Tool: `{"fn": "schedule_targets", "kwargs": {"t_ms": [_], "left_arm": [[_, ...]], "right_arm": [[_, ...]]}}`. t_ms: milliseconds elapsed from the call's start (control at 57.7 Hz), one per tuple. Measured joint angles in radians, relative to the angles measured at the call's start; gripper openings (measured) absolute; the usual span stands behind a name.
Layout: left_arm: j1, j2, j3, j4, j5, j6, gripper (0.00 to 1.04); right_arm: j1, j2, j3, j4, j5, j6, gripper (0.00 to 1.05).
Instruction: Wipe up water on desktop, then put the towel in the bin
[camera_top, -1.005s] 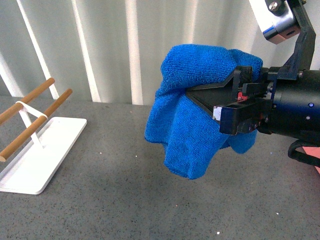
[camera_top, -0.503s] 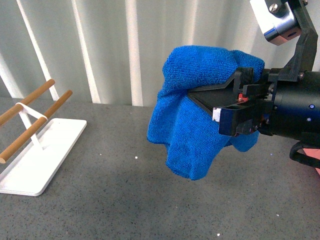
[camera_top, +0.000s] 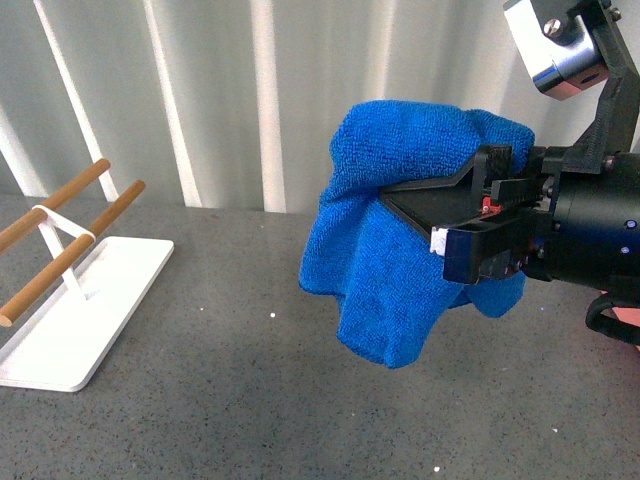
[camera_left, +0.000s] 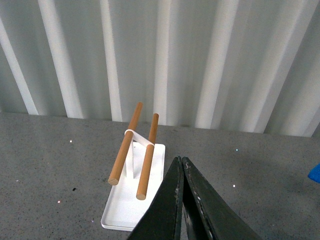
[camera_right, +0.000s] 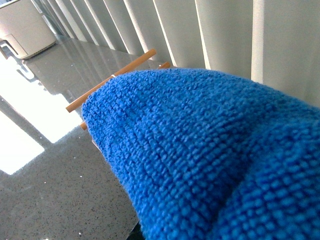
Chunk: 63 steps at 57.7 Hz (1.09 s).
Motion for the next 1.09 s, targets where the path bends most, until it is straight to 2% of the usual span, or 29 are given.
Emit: {"fn": "schedule_targets", "kwargs": {"t_ms": [607,728,1092], "left_arm": [[0.0,-0.175,0.0,-0.173,0.0,0.0,0.04],[0.0,-0.314,0.0,-0.341,0.0,0.0,0.04],[0.0,-0.345,0.0,-0.351,0.0,0.0,0.04]], "right_arm": [[-0.005,0.0,-0.016,-0.001,0.003,0.0,0.05],[-0.005,-0.004,-0.016,-0.001,0.003,0.0,0.05],[-0.004,-0.009,-0.016,-0.001,0.01,0.0,0.05]]}}
